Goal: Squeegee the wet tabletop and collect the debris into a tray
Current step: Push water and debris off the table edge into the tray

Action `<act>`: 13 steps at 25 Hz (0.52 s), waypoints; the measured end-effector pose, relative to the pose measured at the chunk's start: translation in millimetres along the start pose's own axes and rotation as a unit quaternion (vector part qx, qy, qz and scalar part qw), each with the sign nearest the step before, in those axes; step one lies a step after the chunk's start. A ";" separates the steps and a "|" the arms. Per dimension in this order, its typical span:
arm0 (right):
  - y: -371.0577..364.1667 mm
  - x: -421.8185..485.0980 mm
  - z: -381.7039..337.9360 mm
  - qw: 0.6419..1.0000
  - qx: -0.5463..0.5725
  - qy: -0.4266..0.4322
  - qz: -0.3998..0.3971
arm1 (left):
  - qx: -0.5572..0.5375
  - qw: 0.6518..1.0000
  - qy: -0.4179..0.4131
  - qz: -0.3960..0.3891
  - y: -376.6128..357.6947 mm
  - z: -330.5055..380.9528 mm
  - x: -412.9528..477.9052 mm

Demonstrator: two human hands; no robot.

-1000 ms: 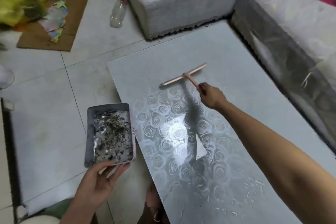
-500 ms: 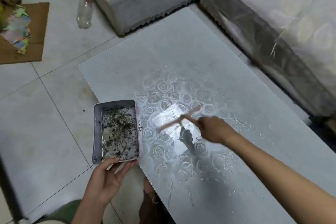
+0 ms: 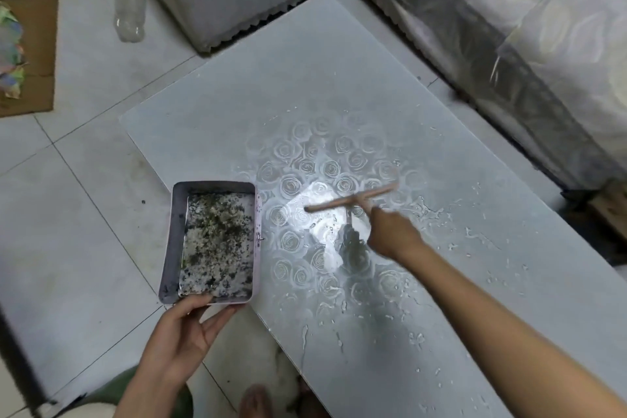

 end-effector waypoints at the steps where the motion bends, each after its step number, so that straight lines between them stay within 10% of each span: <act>1: -13.1 -14.9 2.7 1.000 -0.009 0.007 -0.024 | 0.007 1.000 0.001 0.002 -0.2 2.0 -2.6; 8: 73.9 17.9 17.2 0.999 -0.016 -0.022 0.044 | 0.039 0.999 0.002 -0.012 -5.3 12.1 -10.0; 13: -10.7 -23.0 25.1 0.989 0.101 -0.105 0.042 | 0.042 0.999 0.007 -0.022 -3.5 7.9 -4.8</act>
Point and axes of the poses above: each hand's wrist, its own x-axis towards the middle knuckle, its own y-axis out of the back of the hand, z = x × y, the point moved 7 cm from there along x, towards the middle knuckle, and after that the axes turned 10 degrees about x, right-handed, at the moved point
